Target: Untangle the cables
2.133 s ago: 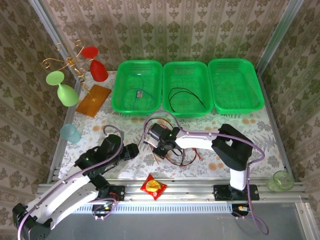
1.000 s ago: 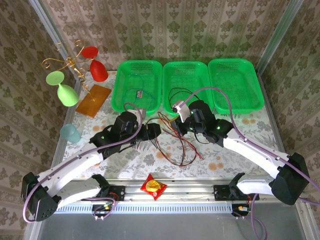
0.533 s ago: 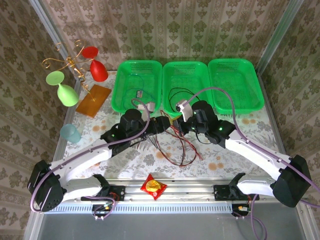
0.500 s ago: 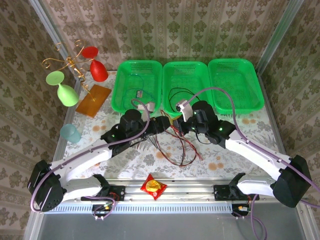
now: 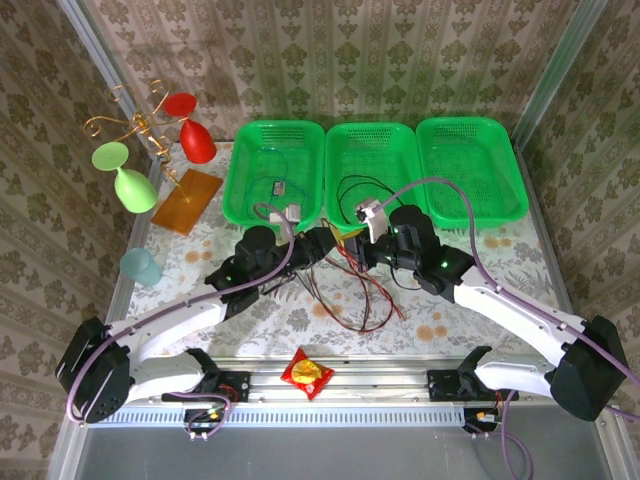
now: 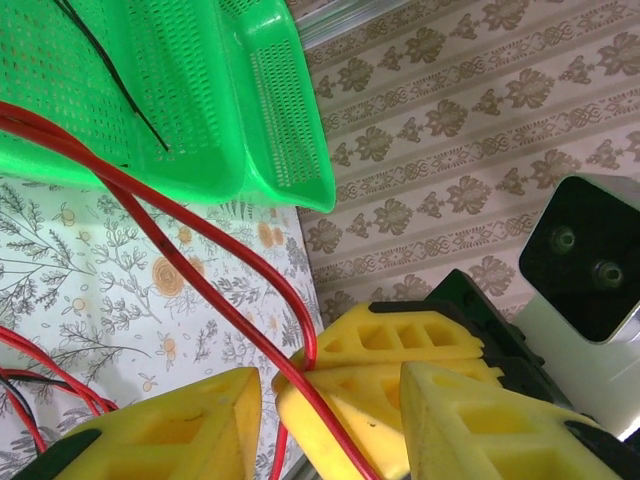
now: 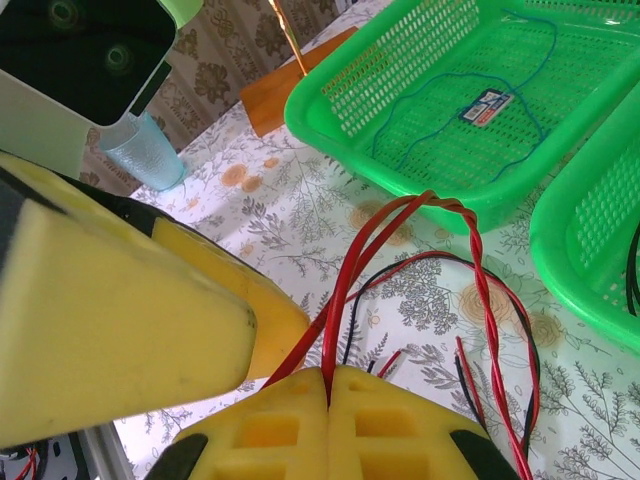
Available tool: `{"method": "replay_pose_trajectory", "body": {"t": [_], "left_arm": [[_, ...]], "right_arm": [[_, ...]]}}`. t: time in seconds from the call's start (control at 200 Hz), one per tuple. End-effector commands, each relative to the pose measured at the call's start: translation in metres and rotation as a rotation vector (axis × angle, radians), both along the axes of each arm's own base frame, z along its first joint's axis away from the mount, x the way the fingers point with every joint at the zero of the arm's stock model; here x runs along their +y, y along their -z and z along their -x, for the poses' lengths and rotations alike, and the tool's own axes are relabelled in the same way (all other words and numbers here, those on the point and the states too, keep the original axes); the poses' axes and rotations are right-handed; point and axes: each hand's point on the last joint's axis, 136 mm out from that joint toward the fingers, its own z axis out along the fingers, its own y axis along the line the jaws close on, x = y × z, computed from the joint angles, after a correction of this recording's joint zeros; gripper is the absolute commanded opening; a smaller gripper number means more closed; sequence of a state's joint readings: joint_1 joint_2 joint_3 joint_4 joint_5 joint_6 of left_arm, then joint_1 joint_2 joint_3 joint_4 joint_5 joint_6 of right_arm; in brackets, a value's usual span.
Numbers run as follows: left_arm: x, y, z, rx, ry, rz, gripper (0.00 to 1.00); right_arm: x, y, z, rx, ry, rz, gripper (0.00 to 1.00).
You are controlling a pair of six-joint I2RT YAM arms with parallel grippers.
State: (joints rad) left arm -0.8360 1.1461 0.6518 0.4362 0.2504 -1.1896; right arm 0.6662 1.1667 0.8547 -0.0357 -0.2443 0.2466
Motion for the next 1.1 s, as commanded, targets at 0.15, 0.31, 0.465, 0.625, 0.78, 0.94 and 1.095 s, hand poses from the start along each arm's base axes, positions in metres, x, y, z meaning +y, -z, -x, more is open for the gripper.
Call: {"method": "replay_pose_trajectory", "body": {"t": [0.15,0.31,0.465,0.625,0.78,0.94,1.095], "left_arm": [[-0.002,-0.004,-0.009,-0.001,-0.025,0.075,0.37],[-0.009,-0.004,-0.011,0.003,-0.007,0.102,0.36],[-0.01,-0.005,-0.011,-0.001,-0.004,0.106,0.3],[-0.002,-0.005,-0.01,-0.009,-0.028,0.104,0.22],[0.005,-0.007,-0.008,-0.018,-0.042,0.094,0.22],[0.008,-0.011,-0.006,-0.029,-0.044,0.084,0.19],[0.011,-0.011,-0.004,-0.033,-0.043,0.068,0.1]], "right_arm": [[0.004,-0.014,0.005,-0.019,-0.016,-0.088,0.0],[0.006,-0.015,0.006,-0.007,-0.026,-0.11,0.0],[0.005,-0.014,0.004,-0.007,-0.016,-0.115,0.0],[-0.001,-0.009,0.0,-0.006,0.007,-0.081,0.0],[-0.007,-0.001,-0.003,0.003,0.033,-0.042,0.0],[-0.009,0.002,-0.005,0.006,0.043,-0.032,0.0],[-0.012,0.002,-0.008,0.003,0.062,-0.024,0.0]]}}
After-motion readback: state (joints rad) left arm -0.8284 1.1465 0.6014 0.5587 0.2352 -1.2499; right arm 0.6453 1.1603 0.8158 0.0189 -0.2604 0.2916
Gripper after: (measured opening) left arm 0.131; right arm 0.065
